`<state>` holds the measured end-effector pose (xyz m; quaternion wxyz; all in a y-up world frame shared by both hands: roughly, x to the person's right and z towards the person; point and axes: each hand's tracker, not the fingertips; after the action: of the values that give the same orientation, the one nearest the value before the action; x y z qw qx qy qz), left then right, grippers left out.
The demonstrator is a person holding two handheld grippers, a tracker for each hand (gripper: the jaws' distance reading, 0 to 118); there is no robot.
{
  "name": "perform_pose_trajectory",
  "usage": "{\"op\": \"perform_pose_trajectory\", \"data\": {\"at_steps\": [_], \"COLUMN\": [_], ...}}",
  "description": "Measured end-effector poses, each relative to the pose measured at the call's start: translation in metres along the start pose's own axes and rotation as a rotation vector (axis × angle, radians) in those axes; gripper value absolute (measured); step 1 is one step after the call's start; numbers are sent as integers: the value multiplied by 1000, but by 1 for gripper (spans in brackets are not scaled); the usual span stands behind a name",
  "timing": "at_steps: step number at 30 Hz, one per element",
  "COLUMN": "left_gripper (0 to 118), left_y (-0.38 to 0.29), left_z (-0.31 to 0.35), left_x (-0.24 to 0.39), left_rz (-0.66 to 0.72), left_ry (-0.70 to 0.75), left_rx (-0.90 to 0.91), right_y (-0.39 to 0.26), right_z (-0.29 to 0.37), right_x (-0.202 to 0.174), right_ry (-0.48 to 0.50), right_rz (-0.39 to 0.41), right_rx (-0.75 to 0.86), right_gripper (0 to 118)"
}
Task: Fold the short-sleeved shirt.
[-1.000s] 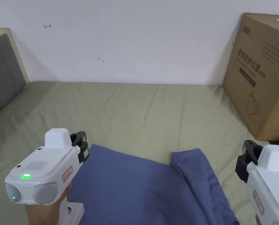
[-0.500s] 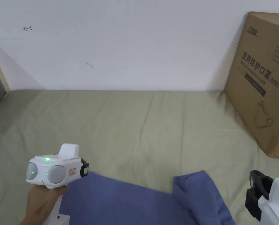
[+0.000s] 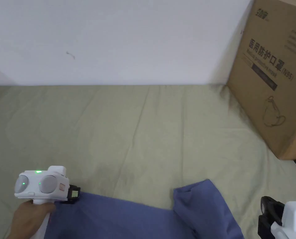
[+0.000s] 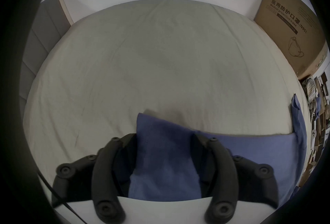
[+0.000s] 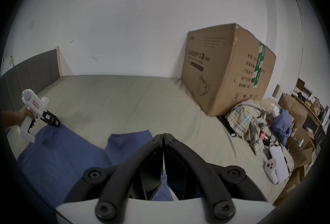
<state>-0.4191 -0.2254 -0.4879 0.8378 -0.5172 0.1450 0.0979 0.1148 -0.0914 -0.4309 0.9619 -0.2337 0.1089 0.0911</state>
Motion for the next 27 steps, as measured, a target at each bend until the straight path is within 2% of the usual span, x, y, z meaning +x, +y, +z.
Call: {"op": "perform_pose_trajectory", "data": {"at_steps": [1, 2, 3, 4, 5, 8, 9, 10, 14, 17, 19, 22, 23, 26, 27], "left_gripper": [41, 17, 1, 1, 1, 1, 1, 1, 0, 0, 0, 0, 0, 0, 0], "left_y": [0, 0, -2, -4, -5, -13, -16, -18, -31, -35, -37, -43, -43, -51, -51], "left_z": [3, 6, 12, 18, 24, 52, 63, 73, 119, 144, 154, 166, 166, 171, 168], "left_x": [0, 2, 7, 11, 13, 14, 12, 10, 10, 10, 9, 10, 9, 10, 6], "left_rz": [-3, -11, -14, -22, -54, -41, -23, -22, -35, -41, -38, -39, -41, -41, -38], "left_ry": [-18, -48, -59, -48, -29, -46, -65, -81, -110, -127, -136, -144, -144, -140, -138], "left_rx": [5, 19, 26, 44, 77, 150, 174, 184, 234, 259, 272, 280, 280, 279, 278], "right_y": [-3, -7, -10, -14, -19, -34, -42, -47, -75, -92, -101, -102, -100, -91, -92], "right_z": [-3, -8, -14, -22, -31, -54, -63, -71, -102, -119, -125, -115, -114, -100, -98], "right_x": [2, 6, 9, 12, 17, 28, 31, 34, 37, 31, 23, 7, 6, -13, -17], "right_ry": [-3, -7, -4, 2, 17, 34, 38, 41, 13, -1, -6, -5, 2, 52, 77], "right_rz": [-18, -37, -50, -66, -83, -137, -136, -148, -104, -111, -59, -60, -57, -1, 27], "right_rx": [-23, -54, -98, -142, -194, -316, -355, -385, -480, -559, -601, -559, -559, -567, -576], "right_gripper": [0, 0, 1, 4, 12, 77, 94, 96, 95, 80, 66, 60, 52, 7, 2]}}
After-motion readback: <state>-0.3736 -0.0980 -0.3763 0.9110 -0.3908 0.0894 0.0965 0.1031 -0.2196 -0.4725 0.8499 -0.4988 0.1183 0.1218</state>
